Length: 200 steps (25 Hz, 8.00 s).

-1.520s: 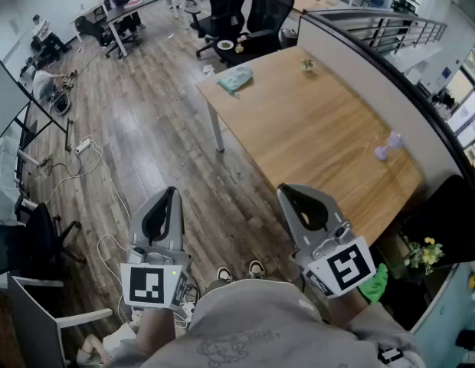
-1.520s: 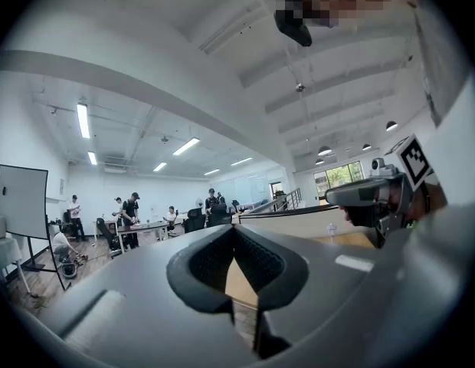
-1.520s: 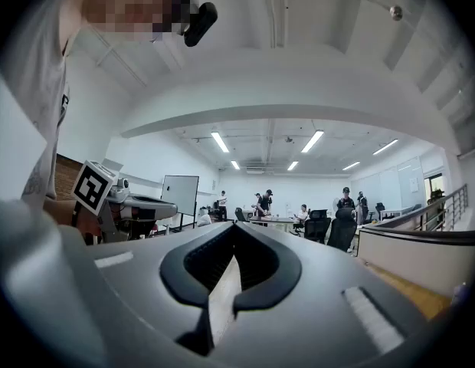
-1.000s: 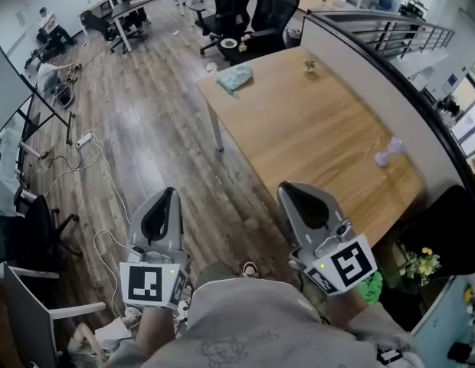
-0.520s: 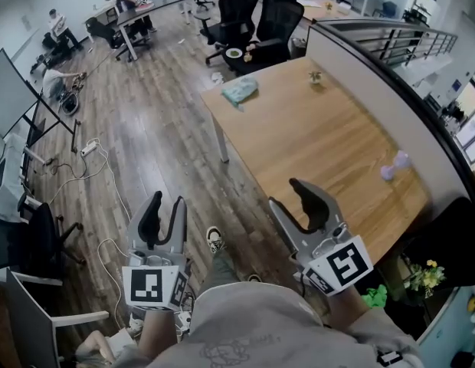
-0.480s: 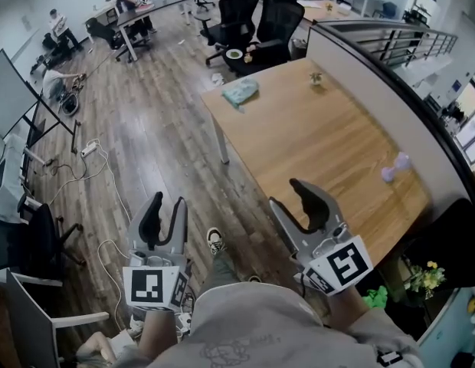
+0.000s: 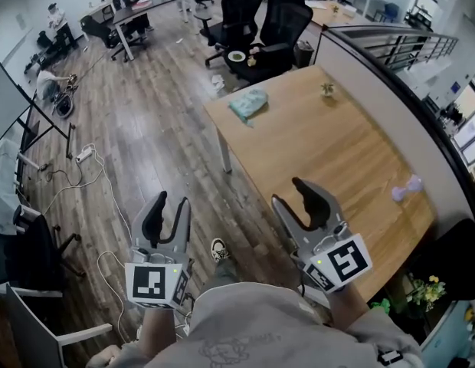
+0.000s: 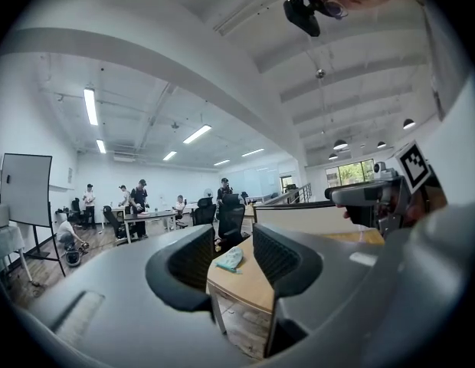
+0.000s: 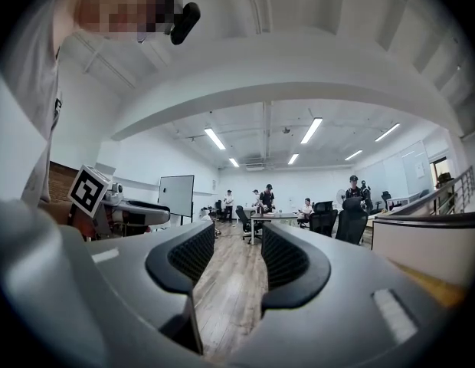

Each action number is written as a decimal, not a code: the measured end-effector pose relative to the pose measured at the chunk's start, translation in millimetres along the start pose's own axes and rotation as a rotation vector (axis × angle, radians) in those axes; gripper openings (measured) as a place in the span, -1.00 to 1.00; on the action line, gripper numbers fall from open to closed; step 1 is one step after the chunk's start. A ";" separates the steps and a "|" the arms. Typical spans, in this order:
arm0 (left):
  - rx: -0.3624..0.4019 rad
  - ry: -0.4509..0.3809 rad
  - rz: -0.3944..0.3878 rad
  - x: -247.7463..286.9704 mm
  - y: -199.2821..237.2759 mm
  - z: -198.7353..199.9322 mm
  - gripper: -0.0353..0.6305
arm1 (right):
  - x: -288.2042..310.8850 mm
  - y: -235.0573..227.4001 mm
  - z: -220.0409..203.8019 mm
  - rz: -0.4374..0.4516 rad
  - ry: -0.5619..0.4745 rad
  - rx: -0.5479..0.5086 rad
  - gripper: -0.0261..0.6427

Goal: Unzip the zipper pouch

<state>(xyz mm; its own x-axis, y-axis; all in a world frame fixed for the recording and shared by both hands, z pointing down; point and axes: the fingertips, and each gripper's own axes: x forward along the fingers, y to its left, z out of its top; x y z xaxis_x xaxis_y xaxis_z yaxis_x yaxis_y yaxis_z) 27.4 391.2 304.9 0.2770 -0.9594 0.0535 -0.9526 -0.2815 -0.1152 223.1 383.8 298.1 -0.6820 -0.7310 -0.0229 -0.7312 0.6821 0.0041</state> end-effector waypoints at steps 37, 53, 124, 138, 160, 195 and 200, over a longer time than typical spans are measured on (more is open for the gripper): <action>-0.007 0.085 -0.180 307.0 239.8 -42.0 -0.41 | 355.7 -127.3 -52.8 -0.143 0.171 0.004 -0.39; 0.047 0.140 -0.220 489.7 224.4 -24.1 -0.41 | 438.6 -283.4 -56.9 -0.132 0.202 -0.009 -0.39; -0.015 0.564 -0.449 613.9 219.4 -302.1 -0.41 | 565.9 -330.6 -456.5 0.659 1.180 -0.396 -0.41; 0.005 0.519 -0.409 598.1 242.5 -273.9 -0.41 | 590.1 -335.2 -396.7 0.296 0.938 -0.076 -0.81; 0.054 0.196 -0.203 542.8 347.2 -71.8 -0.41 | 613.8 -265.9 -72.0 -0.041 0.193 -0.053 -0.82; -0.282 0.068 -0.811 486.7 260.4 -7.6 -0.57 | 584.3 -150.3 -32.3 0.316 0.208 -0.218 -0.82; -0.316 0.076 -0.796 487.5 259.4 -13.0 -0.77 | 583.3 -150.1 -37.9 0.316 0.217 -0.207 -0.82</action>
<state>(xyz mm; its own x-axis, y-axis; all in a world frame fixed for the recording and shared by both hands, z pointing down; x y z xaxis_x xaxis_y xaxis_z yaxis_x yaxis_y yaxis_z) -86.4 -149.3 314.0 0.8792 -0.4715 0.0690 -0.4717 -0.8406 0.2663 -65.5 -145.7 322.1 -0.8434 -0.4893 0.2220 -0.4582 0.8707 0.1786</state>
